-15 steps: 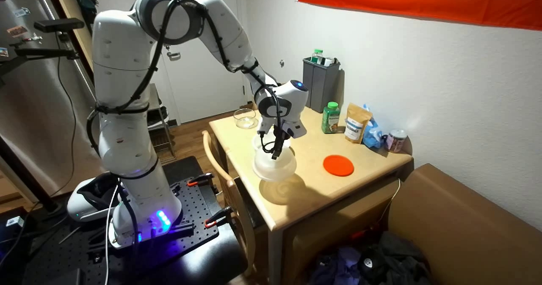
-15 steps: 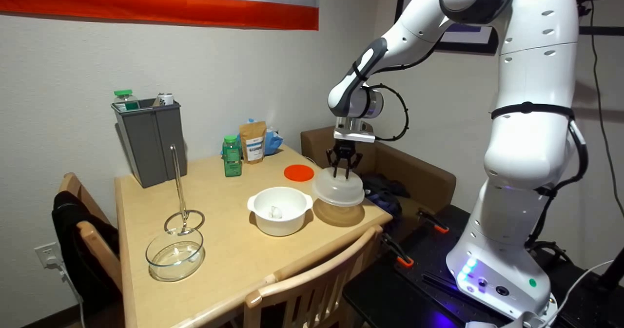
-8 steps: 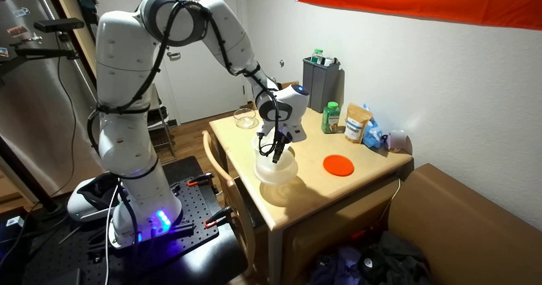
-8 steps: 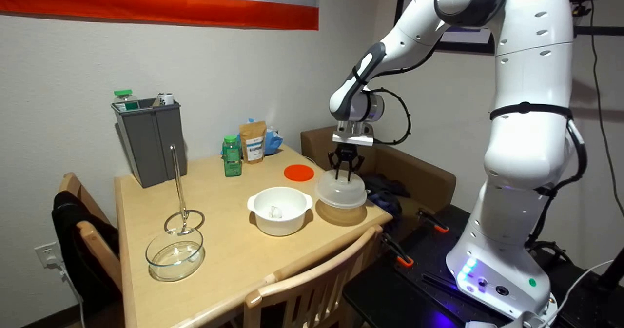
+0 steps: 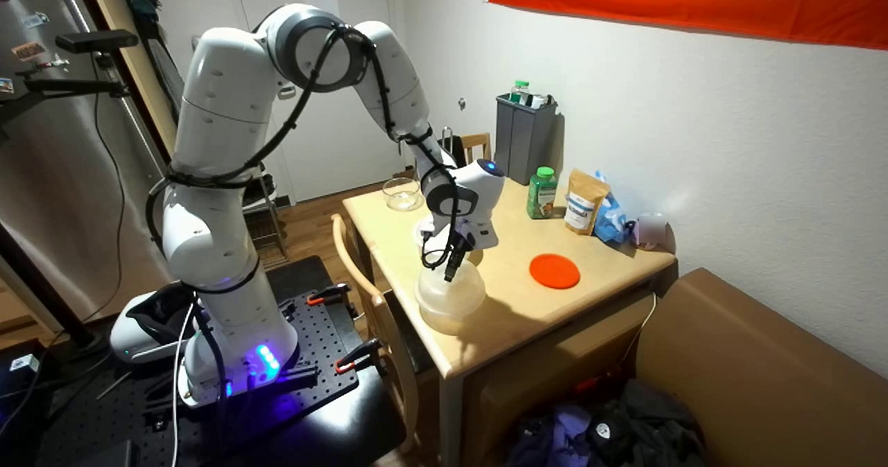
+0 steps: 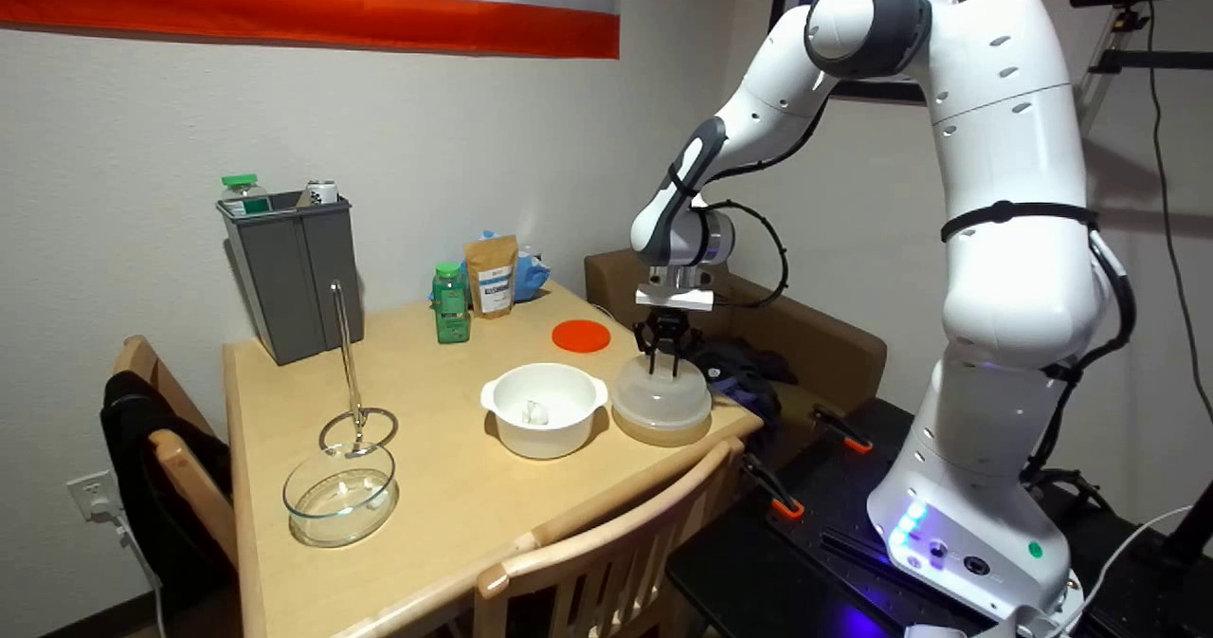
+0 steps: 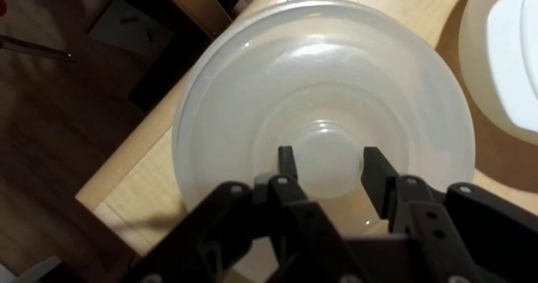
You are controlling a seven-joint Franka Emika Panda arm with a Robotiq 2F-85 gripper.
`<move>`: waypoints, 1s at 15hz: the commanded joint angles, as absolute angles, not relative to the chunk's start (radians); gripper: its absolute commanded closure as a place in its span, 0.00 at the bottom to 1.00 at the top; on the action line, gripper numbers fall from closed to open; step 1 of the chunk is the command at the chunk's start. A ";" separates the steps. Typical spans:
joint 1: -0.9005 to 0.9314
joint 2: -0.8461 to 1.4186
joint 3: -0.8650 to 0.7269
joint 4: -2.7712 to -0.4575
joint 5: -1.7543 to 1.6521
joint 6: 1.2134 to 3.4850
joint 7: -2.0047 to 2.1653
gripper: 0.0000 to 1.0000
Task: Uncover the white bowl and put the lid on the table
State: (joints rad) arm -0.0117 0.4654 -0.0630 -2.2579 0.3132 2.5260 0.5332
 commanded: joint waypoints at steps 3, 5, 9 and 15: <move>0.012 0.536 -0.083 -2.212 0.338 2.570 0.627 0.81; 0.011 0.550 -0.081 -2.203 0.342 2.585 0.645 0.81; 0.002 0.563 -0.071 -2.191 0.357 2.601 0.655 0.81; -0.003 0.568 -0.062 -2.180 0.388 2.586 0.645 0.81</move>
State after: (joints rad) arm -0.0037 0.5690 -0.0669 -2.1894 0.3613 2.5887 0.6368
